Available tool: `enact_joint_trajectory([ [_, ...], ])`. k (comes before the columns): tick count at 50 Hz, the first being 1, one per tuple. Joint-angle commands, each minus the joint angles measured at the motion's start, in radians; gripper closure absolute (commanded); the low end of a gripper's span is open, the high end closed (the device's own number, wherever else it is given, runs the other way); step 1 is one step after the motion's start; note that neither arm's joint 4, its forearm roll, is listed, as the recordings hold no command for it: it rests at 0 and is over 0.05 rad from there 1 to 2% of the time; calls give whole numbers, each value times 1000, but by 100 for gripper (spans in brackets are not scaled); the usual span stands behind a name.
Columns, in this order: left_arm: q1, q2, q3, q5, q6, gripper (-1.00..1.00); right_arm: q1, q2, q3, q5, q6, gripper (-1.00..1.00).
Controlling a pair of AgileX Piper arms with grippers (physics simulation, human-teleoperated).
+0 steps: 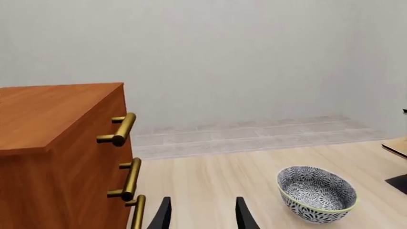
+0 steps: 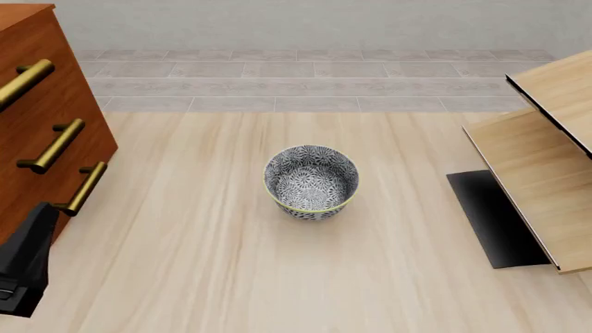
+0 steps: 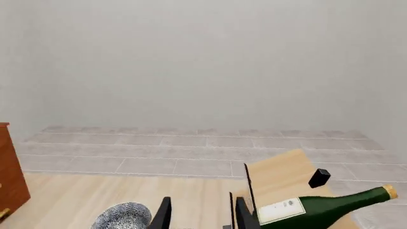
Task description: Put the wine bottle on the wine rack.
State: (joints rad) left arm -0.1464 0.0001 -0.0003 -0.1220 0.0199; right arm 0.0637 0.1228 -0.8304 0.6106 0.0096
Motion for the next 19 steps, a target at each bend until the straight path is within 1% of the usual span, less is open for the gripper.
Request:
enact_joint_trajectory([
  [1,-5,0,-1,-42,-6,-100,103,-90,32,28,-46,-100],
  [2,-5,0,-2,-48,-6,-100,113,-98,38,30,-41,-100],
  [3,-3,0,-7,-52,-5,-100,133,-112,51,30,-52,-100],
  [5,-6,0,-27,-45,-9,-100,144,-122,59,21,-50,-100],
  [7,-11,0,-45,-38,-6,-100,157,-122,59,19,-63,-100],
  [8,-15,0,-60,-32,-7,-100,167,-122,55,16,-81,-100],
  [12,-21,0,-96,-21,-3,-100,177,-123,37,19,-81,-100],
  [18,-29,0,-202,38,0,-100,192,-123,20,13,-92,-100],
  [19,-29,0,-203,38,0,-100,192,-123,20,13,-92,-100],
])
